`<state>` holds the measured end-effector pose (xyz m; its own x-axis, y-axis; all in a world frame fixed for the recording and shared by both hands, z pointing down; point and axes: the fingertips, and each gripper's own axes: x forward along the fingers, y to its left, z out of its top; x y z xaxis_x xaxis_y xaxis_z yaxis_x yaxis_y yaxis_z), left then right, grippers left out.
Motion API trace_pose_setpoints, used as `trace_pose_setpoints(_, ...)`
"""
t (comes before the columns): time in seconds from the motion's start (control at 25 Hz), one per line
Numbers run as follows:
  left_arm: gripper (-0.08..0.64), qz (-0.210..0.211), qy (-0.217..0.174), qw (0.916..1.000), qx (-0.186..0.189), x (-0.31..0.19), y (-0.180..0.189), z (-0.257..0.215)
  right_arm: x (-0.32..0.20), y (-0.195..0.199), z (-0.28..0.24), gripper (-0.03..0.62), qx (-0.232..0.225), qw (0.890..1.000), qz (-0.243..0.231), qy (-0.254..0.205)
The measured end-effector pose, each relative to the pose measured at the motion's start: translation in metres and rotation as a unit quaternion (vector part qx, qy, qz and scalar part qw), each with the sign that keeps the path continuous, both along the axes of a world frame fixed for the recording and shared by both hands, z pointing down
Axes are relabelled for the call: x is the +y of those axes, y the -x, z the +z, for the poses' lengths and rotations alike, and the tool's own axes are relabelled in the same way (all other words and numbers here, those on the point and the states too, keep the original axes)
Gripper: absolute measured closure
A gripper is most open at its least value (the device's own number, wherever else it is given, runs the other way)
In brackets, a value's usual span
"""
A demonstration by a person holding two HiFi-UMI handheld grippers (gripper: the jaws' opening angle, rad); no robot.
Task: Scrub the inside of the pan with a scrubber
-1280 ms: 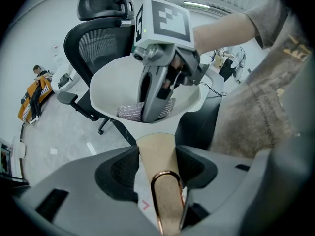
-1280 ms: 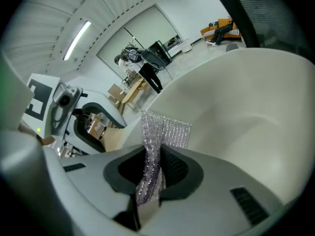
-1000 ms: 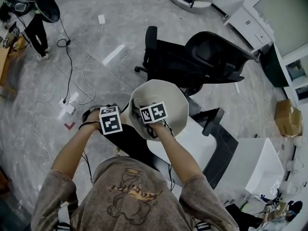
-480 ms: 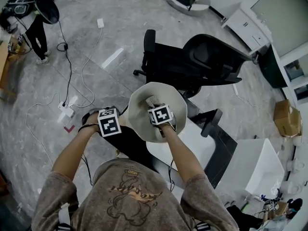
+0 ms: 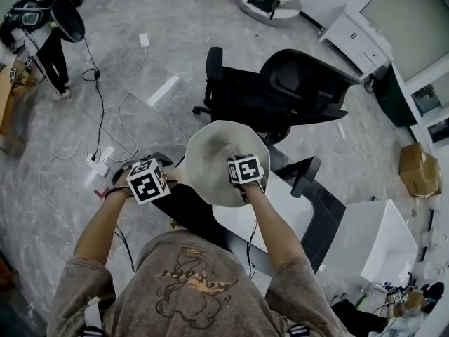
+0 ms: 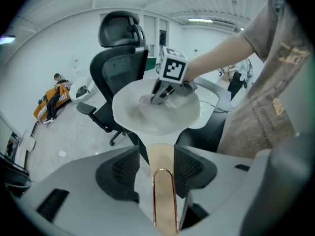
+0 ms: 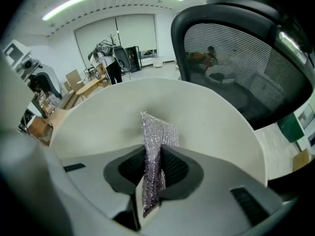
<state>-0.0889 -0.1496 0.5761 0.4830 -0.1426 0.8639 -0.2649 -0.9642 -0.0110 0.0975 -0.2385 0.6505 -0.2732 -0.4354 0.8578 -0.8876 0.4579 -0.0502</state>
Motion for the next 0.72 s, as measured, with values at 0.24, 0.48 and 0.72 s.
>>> trace_pose_setpoints(0.24,0.541,-0.095,-0.061,0.9819,0.152,-0.029,-0.016,-0.076,0.013,0.006,-0.04,0.51,-0.081,0.996,0.023,-0.039)
trace_pose_setpoints(0.48,0.541,-0.169,-0.1,0.943,0.269,-0.039,-0.043,-0.126,0.037,0.018,-0.14,0.51,-0.189,0.964,0.049,-0.183)
trace_pose_setpoints(0.72,0.541,-0.211,-0.149,0.9011,0.348,-0.032,-0.06,-0.155,0.077,0.011,-0.201,0.509,-0.199,0.928,0.09,-0.303)
